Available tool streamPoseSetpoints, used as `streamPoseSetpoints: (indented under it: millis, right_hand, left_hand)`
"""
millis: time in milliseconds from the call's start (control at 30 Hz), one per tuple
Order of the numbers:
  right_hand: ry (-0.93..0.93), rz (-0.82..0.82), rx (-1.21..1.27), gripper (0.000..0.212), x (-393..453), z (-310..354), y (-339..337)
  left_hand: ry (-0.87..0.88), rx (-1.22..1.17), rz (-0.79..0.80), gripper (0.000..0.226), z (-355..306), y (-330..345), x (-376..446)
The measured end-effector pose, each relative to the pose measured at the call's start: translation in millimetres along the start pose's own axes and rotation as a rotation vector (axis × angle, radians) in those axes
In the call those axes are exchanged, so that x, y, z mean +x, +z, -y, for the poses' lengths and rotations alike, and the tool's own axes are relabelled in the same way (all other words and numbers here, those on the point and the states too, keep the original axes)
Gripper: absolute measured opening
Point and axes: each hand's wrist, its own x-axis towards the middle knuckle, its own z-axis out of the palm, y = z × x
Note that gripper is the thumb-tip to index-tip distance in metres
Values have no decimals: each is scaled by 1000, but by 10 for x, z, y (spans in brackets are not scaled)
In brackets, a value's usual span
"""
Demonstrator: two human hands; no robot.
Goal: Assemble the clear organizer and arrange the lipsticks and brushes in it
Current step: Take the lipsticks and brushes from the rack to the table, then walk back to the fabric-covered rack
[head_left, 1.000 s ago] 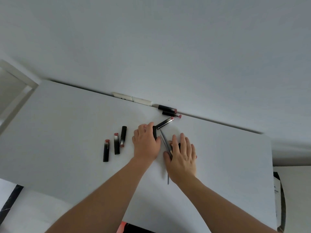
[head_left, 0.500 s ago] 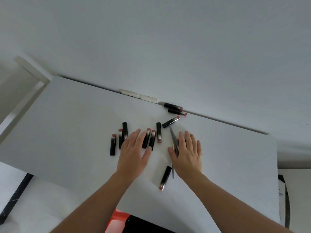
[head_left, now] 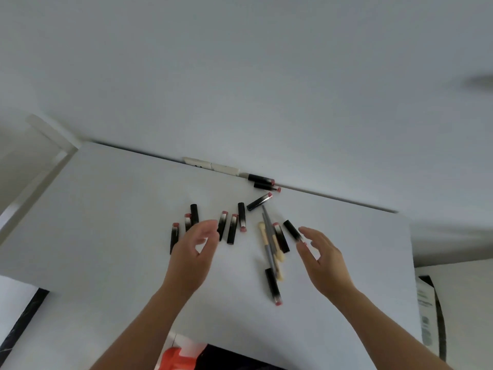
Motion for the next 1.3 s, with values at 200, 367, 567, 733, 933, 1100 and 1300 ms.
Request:
streamPoseSetpoints:
  millis: [200, 367, 567, 733, 933, 1100, 1300]
  right_hand:
    - [91, -89, 308, 21, -600, 2, -277]
    - [158, -228, 500, 24, -1427, -230, -631]
    - [319, -413, 661, 25, -2806, -888, -984]
    - [401, -592, 710, 21, -3839, -1256, -1147]
    - [486, -883, 828, 23, -4786, -1323, -1057]
    - [578, -1118, 943, 25, -5264, -1263, -834]
    - [723, -1435, 1022, 24, -5647, -1145, -479]
  left_hand:
    - [-134, -321, -27, 19, -169, 46, -393]
    - [-197, -479, 46, 33, -367, 218, -959]
    - [-247, -469, 175, 26, -526, 727, -1814]
    - [-212, -398, 369, 20, -698, 1222, -2390]
    - [-83, -293, 680, 29, -1136, 1723, -2773]
    - [17, -181, 923, 29, -1378, 2086, -2938]
    - [61, -21, 1179, 22, -1473, 2562, -3042]
